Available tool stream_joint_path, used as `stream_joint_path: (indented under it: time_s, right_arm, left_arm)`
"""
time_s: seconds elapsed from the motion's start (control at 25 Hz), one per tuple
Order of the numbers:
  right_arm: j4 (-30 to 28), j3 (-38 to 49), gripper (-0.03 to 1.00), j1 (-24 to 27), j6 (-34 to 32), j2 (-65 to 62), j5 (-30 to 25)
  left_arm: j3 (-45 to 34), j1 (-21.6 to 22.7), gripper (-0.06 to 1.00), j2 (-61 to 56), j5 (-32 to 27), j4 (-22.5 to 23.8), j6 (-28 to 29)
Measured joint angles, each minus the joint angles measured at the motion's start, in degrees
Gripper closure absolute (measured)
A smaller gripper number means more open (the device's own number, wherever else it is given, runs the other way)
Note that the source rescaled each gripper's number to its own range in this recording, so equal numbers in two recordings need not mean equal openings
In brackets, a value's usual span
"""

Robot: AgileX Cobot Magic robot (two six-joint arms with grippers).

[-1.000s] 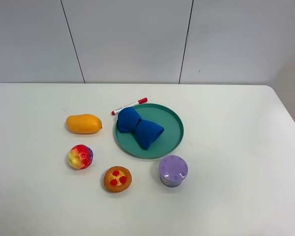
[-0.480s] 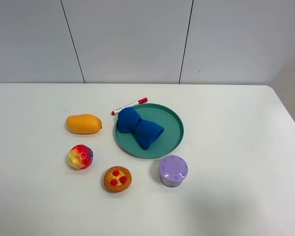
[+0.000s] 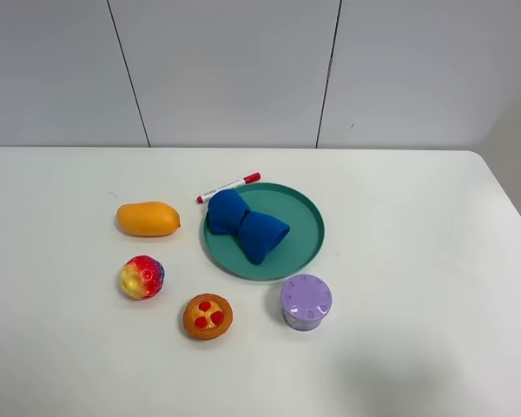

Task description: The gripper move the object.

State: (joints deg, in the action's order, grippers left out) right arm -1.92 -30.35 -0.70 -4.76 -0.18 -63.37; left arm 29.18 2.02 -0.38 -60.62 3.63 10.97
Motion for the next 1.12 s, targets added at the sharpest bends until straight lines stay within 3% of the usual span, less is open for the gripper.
stream_joint_path:
  time_s: [0.16,0.4,0.64,1.12]
  right_arm:
    - [-0.1,0.4,-0.02,-2.8,0.0,0.0,0.3]
    - [-0.1,1.3,-0.01,-2.9,0.0,0.0,1.3]
    - [-0.4,1.8,0.11,-2.9,0.0,0.0,2.2]
    - [-0.5,1.8,0.13,-2.9,0.0,0.0,2.4]
  left_arm:
    - [0.0,0.0,-0.06,0.0,0.0,0.0,0.0]
    - [0.0,0.0,-0.06,0.0,0.0,0.0,0.0]
    - [0.0,0.0,-0.06,0.0,0.0,0.0,0.0]
    - [0.0,0.0,-0.06,0.0,0.0,0.0,0.0]
